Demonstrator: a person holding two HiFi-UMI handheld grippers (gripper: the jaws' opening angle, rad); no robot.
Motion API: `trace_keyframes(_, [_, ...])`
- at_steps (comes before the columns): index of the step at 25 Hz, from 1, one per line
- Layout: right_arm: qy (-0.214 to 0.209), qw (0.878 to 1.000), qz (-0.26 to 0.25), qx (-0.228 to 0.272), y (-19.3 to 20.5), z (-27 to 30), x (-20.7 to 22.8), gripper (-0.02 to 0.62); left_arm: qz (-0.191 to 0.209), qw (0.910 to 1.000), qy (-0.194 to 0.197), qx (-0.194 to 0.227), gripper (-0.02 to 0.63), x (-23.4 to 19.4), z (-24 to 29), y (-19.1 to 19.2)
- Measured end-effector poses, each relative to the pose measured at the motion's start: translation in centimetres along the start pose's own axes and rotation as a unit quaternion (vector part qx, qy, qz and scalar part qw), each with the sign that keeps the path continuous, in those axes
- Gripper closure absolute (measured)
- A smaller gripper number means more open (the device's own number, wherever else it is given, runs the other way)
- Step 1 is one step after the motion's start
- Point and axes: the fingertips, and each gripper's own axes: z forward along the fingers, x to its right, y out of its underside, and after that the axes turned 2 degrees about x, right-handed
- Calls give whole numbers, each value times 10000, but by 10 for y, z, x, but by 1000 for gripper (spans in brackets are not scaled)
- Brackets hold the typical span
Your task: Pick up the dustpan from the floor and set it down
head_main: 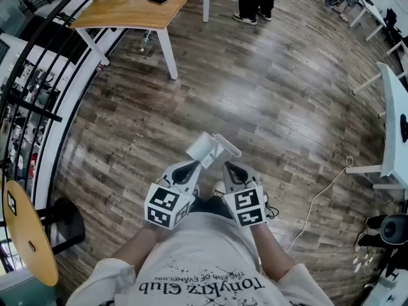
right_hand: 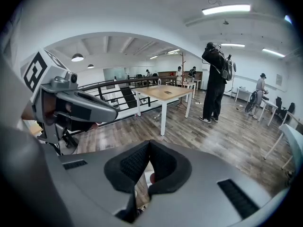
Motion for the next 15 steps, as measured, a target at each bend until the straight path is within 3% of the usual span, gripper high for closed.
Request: trace_keyframes(15, [100, 9997, 216, -27, -1, -5, 21, 571, 37, 10000, -20, 63, 583, -7, 5, -9])
